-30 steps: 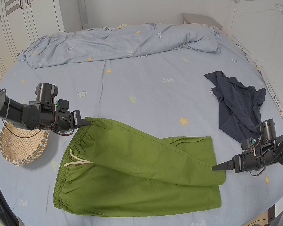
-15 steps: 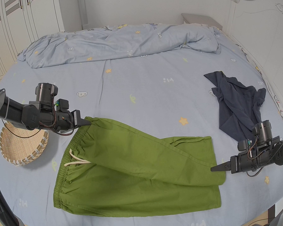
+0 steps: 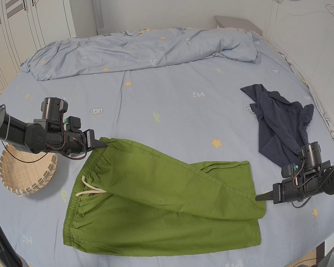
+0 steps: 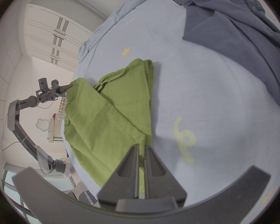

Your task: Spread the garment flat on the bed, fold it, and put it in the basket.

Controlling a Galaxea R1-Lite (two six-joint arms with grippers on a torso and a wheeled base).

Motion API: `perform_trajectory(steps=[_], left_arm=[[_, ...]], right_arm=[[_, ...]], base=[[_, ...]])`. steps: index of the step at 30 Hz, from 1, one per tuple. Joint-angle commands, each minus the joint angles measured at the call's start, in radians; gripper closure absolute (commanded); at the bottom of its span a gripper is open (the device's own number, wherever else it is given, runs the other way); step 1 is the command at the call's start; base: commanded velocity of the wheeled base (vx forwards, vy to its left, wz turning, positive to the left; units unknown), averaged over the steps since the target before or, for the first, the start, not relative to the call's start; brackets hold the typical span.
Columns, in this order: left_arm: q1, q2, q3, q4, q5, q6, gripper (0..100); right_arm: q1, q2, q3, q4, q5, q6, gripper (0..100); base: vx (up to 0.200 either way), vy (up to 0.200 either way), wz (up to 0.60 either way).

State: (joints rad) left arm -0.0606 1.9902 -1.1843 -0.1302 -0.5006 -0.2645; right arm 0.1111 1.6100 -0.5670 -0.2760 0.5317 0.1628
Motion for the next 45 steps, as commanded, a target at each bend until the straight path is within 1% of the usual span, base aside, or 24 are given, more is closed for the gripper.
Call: perform_trajectory(steps=[1, 3, 4, 5, 6, 7, 8, 9, 12, 14, 17, 19, 21, 23, 25, 27, 30, 31, 32, 34, 36, 37, 41, 45], left_arm=[[0.008, -0.034, 0.014, 0.000, 0.001, -0.001, 100], [0.012, -0.051, 0.021, 0.000, 0.001, -0.002, 100], [0.018, -0.074, 0.034, 0.000, -0.003, -0.007, 100], [0.019, -0.077, 0.035, 0.000, -0.003, -0.007, 100], [0.028, -0.108, 0.051, 0.000, -0.004, -0.007, 100], [0.033, -0.117, 0.055, 0.000, -0.006, -0.007, 100], [0.033, -0.117, 0.055, 0.000, -0.006, -0.007, 100], [0.051, -0.151, 0.077, 0.000, -0.007, -0.007, 100], [0.076, -0.185, 0.094, -0.002, -0.010, -0.010, 100], [0.088, -0.203, 0.106, 0.000, -0.010, -0.010, 100], [0.099, -0.220, 0.123, 0.000, -0.010, -0.010, 100], [0.117, -0.235, 0.130, -0.002, -0.012, -0.010, 100], [0.131, -0.240, 0.130, -0.002, -0.012, -0.012, 100], [0.133, -0.240, 0.130, -0.002, -0.012, -0.012, 100], [0.154, -0.240, 0.129, -0.016, -0.012, -0.012, 100], [0.162, -0.240, 0.129, -0.031, -0.012, -0.012, 100], [0.173, -0.240, 0.130, -0.040, -0.012, -0.007, 100], [0.173, -0.240, 0.130, -0.040, -0.012, -0.006, 100], [0.176, -0.240, 0.127, -0.042, -0.013, -0.004, 100], [0.177, -0.234, 0.121, -0.049, -0.015, -0.002, 100], [0.177, -0.231, 0.121, -0.058, -0.015, -0.002, 100], [0.179, -0.226, 0.123, -0.085, -0.015, -0.002, 100], [0.186, -0.223, 0.123, -0.101, -0.015, -0.002, 100], [0.189, -0.206, 0.115, -0.138, -0.015, 0.001, 100]], right_arm=[[0.012, -0.018, -0.022, -0.022, -0.053, -0.003, 100], [0.018, -0.027, -0.054, -0.032, -0.108, 0.000, 100], [0.036, -0.028, -0.108, -0.031, -0.173, 0.004, 100], [0.039, -0.030, -0.113, -0.031, -0.177, 0.006, 100], [0.068, -0.038, -0.165, -0.029, -0.225, 0.032, 100], [0.079, -0.039, -0.180, -0.029, -0.236, 0.043, 100], [0.079, -0.039, -0.180, -0.029, -0.236, 0.043, 100], [0.116, -0.061, -0.257, -0.026, -0.248, 0.075, 100], [0.144, -0.079, -0.358, -0.006, -0.251, 0.078, 100], [0.159, -0.084, -0.450, 0.049, -0.253, 0.078, 100], [0.165, -0.081, -0.560, 0.143, -0.254, 0.077, 100], [0.165, -0.071, -0.677, 0.219, -0.256, 0.069, 100], [0.162, -0.033, -0.749, 0.245, -0.256, 0.060, 100], [0.162, -0.028, -0.754, 0.245, -0.256, 0.058, 100], [0.154, 0.039, -0.846, 0.270, -0.259, 0.035, 100], [0.154, 0.073, -0.881, 0.270, -0.280, 0.029, 100], [0.164, 0.133, -0.936, 0.265, -0.368, 0.017, 100], [0.165, 0.136, -0.939, 0.265, -0.371, 0.017, 100], [0.173, 0.171, -0.965, 0.254, -0.424, -0.006, 100], [0.185, 0.215, -1.004, 0.215, -0.498, -0.043, 100], [0.190, 0.237, -1.015, 0.182, -0.527, -0.055, 100], [0.199, 0.269, -1.030, 0.113, -0.561, -0.069, 100], [0.205, 0.288, -1.042, 0.078, -0.567, -0.078, 100], [0.217, 0.355, -1.107, 0.058, -0.570, -0.091, 100]], base=[[0.000, 0.000, 0.00], [0.000, 0.000, 0.00], [0.000, 0.000, 0.00], [0.000, 0.000, 0.00], [0.000, 0.000, 0.00], [0.000, 0.000, 0.00], [0.000, 0.000, 0.00], [0.000, 0.000, 0.00], [0.000, 0.000, 0.00], [0.000, 0.000, 0.00], [0.000, 0.000, 0.00], [0.000, 0.000, 0.00], [0.000, 0.000, 0.00], [0.000, 0.000, 0.00], [0.000, 0.000, 0.00], [0.000, 0.000, 0.00], [0.000, 0.000, 0.00], [0.000, 0.000, 0.00], [0.000, 0.000, 0.00], [0.000, 0.000, 0.00], [0.000, 0.000, 0.00], [0.000, 0.000, 0.00], [0.000, 0.000, 0.00], [0.000, 0.000, 0.00]])
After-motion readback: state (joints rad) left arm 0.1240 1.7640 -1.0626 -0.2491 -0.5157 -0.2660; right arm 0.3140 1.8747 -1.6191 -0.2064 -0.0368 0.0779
